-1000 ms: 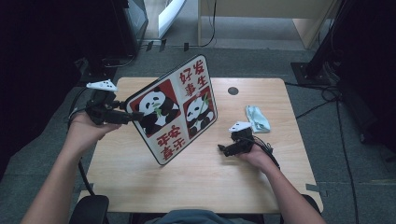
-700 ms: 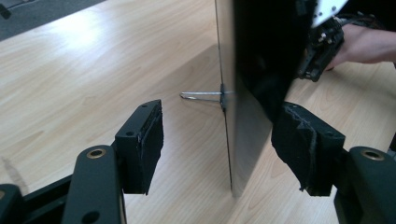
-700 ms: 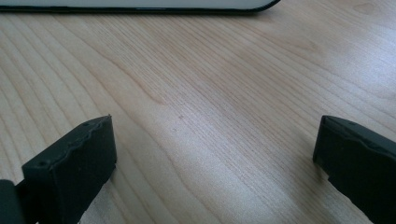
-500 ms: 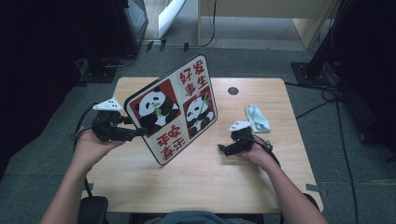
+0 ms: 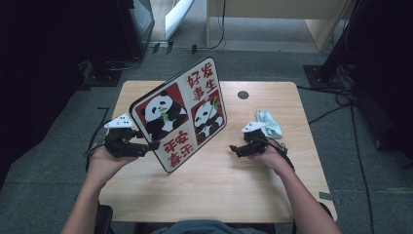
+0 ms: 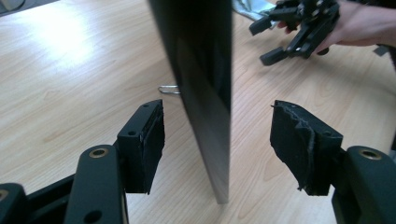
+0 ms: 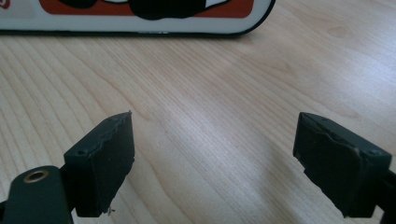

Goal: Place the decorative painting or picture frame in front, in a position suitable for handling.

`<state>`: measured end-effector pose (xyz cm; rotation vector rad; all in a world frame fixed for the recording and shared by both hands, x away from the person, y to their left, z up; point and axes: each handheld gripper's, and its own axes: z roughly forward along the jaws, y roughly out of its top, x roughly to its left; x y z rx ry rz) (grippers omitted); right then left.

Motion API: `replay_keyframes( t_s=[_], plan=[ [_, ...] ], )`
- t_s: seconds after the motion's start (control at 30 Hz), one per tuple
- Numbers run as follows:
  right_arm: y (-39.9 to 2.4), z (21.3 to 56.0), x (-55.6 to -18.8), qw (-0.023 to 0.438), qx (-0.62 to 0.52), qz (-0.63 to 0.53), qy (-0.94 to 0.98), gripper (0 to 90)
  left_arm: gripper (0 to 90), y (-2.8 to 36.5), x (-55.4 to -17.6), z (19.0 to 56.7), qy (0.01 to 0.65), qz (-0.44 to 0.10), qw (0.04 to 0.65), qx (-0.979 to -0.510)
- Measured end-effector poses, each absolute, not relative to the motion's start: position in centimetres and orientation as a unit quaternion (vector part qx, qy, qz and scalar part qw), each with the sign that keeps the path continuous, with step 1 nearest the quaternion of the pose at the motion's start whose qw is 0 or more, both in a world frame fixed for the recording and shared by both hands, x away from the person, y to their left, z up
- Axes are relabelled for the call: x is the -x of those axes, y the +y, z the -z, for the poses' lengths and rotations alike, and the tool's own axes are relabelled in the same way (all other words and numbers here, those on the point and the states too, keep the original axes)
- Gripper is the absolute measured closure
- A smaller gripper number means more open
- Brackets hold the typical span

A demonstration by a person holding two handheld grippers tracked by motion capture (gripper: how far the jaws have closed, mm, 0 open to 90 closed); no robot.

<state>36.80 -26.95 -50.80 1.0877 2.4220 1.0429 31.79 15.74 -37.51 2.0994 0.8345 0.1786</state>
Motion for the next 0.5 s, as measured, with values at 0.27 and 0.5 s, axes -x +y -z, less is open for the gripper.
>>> replay_keyframes(
  t_s=[0.27,0.5],
  plan=[
    [-27.6,50.4,-37.4,0.119,-0.394,-0.36,0.837,14.6,36.6,15.8,-31.6,39.2,0.339,-0.063,0.431,-0.834],
    [-28.6,49.8,-37.8,0.128,-0.399,-0.367,0.83,25.4,36.8,15.7,-31.6,39.8,0.337,-0.06,0.428,-0.836]
  ],
)
